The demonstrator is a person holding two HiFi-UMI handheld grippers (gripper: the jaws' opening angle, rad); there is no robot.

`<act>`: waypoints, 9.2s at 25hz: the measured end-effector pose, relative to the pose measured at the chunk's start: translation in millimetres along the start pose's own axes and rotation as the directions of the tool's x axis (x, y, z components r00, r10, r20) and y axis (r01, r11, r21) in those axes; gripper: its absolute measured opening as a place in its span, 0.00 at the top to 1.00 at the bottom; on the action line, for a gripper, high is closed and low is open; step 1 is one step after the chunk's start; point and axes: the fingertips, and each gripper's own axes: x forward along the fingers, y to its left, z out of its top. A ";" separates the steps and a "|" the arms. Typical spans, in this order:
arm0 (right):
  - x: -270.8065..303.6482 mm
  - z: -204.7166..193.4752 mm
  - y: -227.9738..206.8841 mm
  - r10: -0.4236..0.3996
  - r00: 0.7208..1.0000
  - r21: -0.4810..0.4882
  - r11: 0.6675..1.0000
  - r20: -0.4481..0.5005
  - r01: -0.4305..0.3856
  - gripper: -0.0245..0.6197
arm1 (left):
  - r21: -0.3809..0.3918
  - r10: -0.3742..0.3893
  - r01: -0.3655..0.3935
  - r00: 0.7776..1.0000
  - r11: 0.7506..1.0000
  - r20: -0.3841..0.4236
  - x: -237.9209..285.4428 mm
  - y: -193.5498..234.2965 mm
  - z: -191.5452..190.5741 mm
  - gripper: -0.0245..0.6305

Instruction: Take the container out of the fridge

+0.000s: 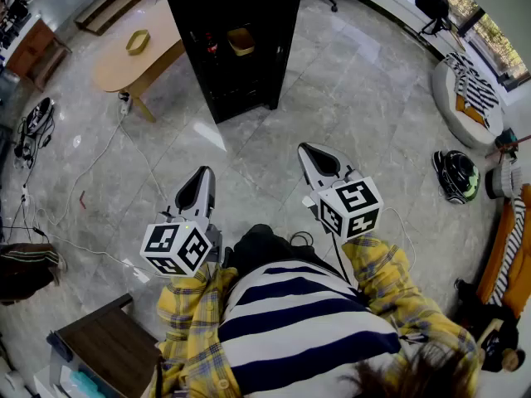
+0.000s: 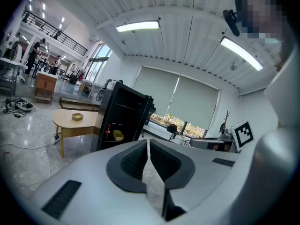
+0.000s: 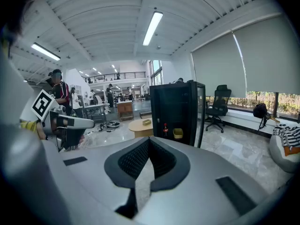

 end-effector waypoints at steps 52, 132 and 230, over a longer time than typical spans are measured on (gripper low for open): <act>235.0 3.7 -50.4 0.188 0.970 -0.153 0.965 -0.153 -0.211 0.92 | 0.036 0.061 -0.060 0.997 0.998 -0.049 165.4 118.4 10.9 0.92; 655.8 -147.7 -235.1 -0.015 0.800 -0.657 0.580 -0.600 -0.482 0.86 | -0.070 0.522 -0.521 0.853 0.850 -0.008 442.6 290.4 -146.3 0.92; 300.4 -1.6 -96.5 0.363 0.758 -0.478 0.608 -0.542 -0.634 0.90 | 0.075 0.600 -0.610 0.791 0.789 0.115 207.5 168.0 32.9 0.92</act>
